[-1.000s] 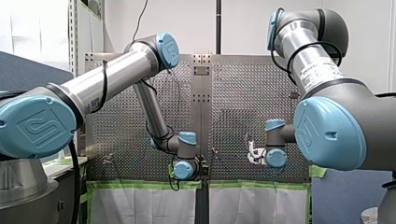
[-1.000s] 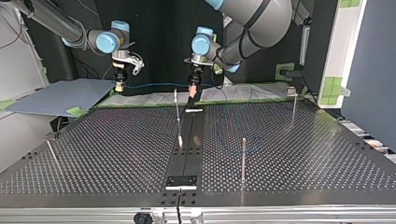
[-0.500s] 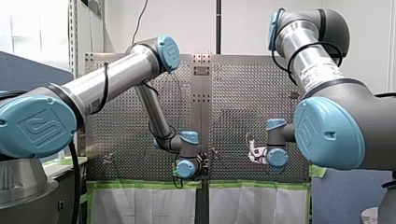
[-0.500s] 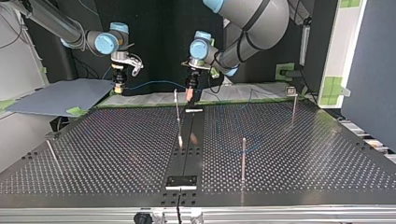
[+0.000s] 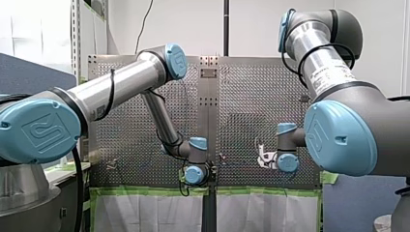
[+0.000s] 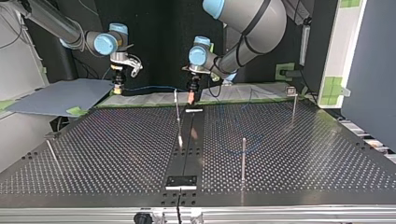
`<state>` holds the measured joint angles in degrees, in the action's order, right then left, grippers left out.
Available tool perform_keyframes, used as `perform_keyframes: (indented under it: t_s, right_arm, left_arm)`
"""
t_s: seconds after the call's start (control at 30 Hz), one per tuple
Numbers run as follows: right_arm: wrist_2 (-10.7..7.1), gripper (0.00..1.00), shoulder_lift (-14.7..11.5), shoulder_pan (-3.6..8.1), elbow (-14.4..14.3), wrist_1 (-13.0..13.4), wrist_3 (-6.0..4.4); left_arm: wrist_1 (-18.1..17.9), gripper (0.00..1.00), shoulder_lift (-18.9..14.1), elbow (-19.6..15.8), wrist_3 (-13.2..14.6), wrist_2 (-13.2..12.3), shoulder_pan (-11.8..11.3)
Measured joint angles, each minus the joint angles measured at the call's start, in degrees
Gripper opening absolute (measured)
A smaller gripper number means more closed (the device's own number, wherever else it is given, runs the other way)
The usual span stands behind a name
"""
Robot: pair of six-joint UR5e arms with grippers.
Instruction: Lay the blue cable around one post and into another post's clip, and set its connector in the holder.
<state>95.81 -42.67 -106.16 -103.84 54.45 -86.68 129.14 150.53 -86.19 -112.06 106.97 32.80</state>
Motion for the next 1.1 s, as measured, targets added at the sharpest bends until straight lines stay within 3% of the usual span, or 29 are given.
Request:
perform_keyframes:
  t_s: [0.4,0.83,1.1]
  right_arm:
    - [-0.39,0.0,0.1,0.48,0.3,0.0,-0.22]
    - [-1.2,0.0,0.2,0.7,0.8,-0.3,-0.13]
    - [-1.23,0.0,0.2,0.88,0.9,-0.2,-0.29]
  left_arm:
    - [2.3,0.0,-0.3,0.1,1.6,0.0,-0.3]
    - [3.0,0.0,-2.8,0.0,2.8,0.3,0.8]
    - [2.8,0.0,-2.8,0.0,2.2,0.1,0.6]
